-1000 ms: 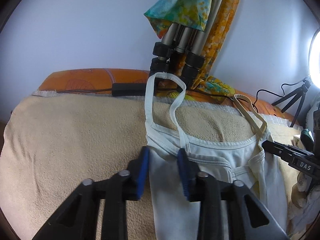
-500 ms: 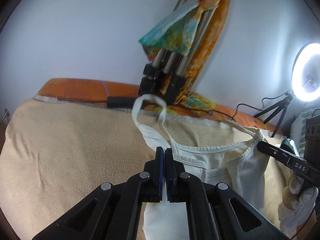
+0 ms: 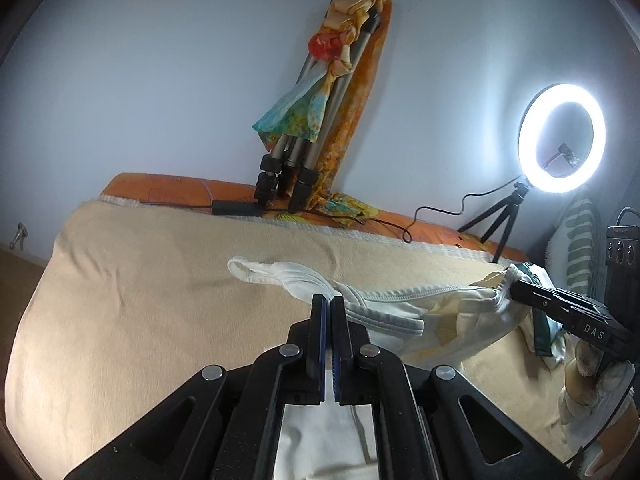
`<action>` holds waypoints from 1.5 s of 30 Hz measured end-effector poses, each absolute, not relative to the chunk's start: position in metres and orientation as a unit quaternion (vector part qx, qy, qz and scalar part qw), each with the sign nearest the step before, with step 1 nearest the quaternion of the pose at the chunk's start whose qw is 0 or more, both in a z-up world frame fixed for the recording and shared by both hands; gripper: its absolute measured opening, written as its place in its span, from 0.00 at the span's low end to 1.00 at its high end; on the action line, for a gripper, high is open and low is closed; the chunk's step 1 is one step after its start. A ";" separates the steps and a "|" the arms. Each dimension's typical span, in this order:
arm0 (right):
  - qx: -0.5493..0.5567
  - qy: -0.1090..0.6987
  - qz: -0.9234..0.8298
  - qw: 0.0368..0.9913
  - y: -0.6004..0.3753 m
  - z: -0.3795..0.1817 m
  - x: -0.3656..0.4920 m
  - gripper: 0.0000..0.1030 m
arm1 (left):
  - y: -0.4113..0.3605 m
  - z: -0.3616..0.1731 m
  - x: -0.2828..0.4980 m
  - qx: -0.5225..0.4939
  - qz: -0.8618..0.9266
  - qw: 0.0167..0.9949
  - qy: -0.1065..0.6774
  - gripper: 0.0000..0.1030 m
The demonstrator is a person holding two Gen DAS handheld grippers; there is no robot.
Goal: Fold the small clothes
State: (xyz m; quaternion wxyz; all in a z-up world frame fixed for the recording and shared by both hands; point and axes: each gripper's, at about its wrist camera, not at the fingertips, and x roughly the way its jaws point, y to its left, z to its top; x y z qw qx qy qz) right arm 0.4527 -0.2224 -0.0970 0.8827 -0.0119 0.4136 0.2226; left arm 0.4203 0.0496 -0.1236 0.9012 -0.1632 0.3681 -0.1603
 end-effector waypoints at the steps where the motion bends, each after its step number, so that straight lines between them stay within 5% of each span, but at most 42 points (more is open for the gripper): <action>1: -0.016 0.412 0.224 0.883 -0.221 -0.095 0.445 0.04 | 0.049 -0.123 0.414 -0.163 -0.161 0.901 0.367 0.00; 22: -0.070 0.437 0.250 0.861 -0.209 -0.122 0.287 0.05 | 0.049 -0.174 0.263 -0.138 -0.173 0.884 0.412 0.00; 27: -0.061 0.468 0.259 0.843 -0.222 -0.115 0.265 0.05 | 0.055 -0.152 0.235 -0.104 -0.188 0.892 0.397 0.10; 32: -0.038 0.446 0.280 0.849 -0.222 -0.078 0.262 0.05 | 0.044 -0.113 0.261 -0.070 -0.205 0.899 0.380 0.25; 45: -0.025 0.524 0.281 0.804 -0.157 -0.134 0.343 0.05 | -0.017 -0.137 0.370 -0.022 -0.209 0.843 0.495 0.22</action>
